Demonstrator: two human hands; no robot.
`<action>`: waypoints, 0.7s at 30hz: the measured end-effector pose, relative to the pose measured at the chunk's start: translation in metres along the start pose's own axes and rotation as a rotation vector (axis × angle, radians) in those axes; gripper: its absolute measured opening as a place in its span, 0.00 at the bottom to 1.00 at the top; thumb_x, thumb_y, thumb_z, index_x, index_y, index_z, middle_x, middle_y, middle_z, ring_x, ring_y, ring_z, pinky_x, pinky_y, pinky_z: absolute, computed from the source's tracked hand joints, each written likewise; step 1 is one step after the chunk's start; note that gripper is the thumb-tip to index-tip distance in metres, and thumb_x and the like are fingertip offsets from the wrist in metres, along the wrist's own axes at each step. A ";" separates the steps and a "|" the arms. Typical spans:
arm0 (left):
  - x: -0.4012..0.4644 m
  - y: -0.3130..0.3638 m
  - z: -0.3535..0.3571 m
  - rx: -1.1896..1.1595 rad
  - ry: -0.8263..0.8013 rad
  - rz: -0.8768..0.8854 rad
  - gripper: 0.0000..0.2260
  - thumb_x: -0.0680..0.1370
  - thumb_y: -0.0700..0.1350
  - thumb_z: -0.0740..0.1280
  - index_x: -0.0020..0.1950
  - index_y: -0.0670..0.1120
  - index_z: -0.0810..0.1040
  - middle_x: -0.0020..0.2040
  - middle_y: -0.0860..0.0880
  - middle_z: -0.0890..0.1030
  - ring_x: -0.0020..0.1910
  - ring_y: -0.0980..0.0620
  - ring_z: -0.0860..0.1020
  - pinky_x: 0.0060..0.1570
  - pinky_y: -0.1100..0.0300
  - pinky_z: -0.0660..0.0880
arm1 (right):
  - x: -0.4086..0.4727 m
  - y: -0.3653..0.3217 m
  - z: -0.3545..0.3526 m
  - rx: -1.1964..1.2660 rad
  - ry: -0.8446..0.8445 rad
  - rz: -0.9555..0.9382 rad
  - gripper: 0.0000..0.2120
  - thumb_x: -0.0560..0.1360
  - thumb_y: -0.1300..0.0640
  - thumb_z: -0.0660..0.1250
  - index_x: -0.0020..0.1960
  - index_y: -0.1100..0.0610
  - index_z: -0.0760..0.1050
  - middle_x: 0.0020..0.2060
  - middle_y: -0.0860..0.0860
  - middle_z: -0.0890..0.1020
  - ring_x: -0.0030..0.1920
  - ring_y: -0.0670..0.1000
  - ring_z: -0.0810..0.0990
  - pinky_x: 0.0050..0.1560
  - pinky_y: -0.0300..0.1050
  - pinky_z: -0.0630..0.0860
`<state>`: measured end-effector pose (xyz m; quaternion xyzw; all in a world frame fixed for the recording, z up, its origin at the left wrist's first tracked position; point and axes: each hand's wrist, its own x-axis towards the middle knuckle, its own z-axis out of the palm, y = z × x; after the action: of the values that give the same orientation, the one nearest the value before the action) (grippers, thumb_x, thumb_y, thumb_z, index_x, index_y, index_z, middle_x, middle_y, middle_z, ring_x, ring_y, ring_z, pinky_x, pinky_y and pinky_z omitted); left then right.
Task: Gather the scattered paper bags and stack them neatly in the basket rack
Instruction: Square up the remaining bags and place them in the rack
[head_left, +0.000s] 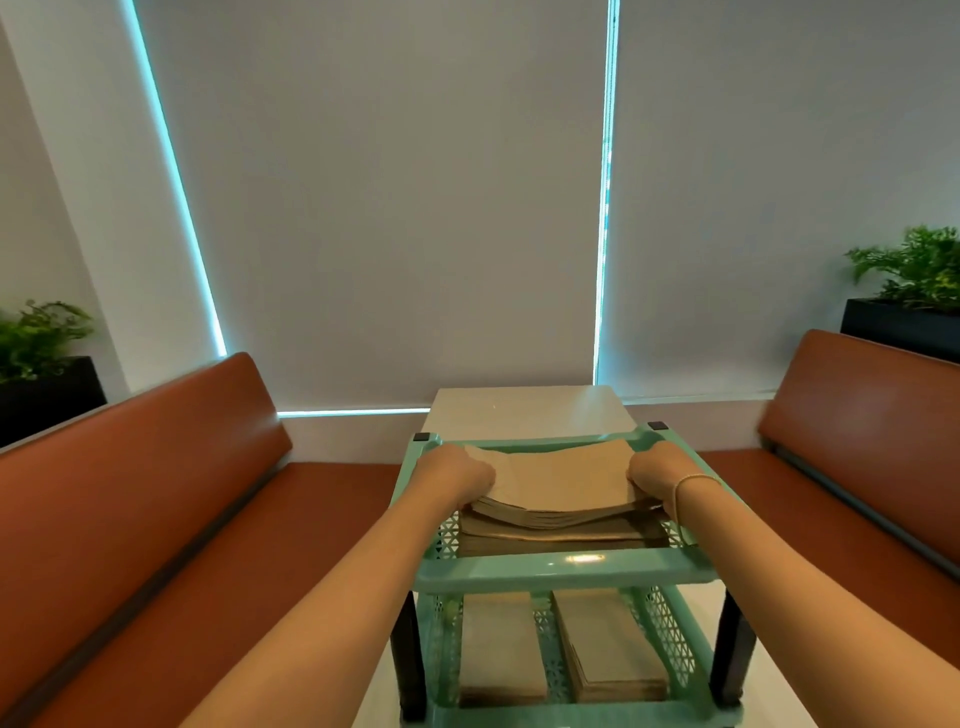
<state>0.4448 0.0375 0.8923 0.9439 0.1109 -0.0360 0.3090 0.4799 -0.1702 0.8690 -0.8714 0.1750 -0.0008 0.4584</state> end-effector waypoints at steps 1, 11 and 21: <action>-0.001 0.000 0.000 -0.004 0.005 0.005 0.19 0.77 0.42 0.59 0.65 0.35 0.71 0.62 0.38 0.76 0.53 0.44 0.78 0.38 0.58 0.73 | -0.001 0.000 0.000 -0.006 0.008 -0.012 0.10 0.77 0.64 0.56 0.37 0.60 0.67 0.44 0.59 0.73 0.46 0.56 0.72 0.49 0.48 0.72; -0.007 0.001 0.015 0.058 -0.041 -0.026 0.18 0.78 0.46 0.57 0.64 0.38 0.73 0.63 0.41 0.75 0.62 0.42 0.74 0.58 0.53 0.72 | -0.016 0.000 0.009 -0.463 -0.097 -0.080 0.05 0.78 0.60 0.57 0.48 0.61 0.70 0.42 0.54 0.74 0.47 0.53 0.73 0.55 0.44 0.74; -0.009 0.004 0.013 -0.386 -0.213 -0.147 0.04 0.77 0.38 0.62 0.48 0.40 0.67 0.50 0.44 0.70 0.49 0.47 0.71 0.54 0.54 0.69 | -0.026 -0.009 0.004 -0.476 -0.209 -0.062 0.12 0.77 0.57 0.63 0.58 0.61 0.71 0.50 0.55 0.73 0.51 0.53 0.72 0.62 0.46 0.72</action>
<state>0.4367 0.0247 0.8856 0.8475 0.1507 -0.1359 0.4905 0.4587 -0.1545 0.8783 -0.9550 0.0951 0.1161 0.2559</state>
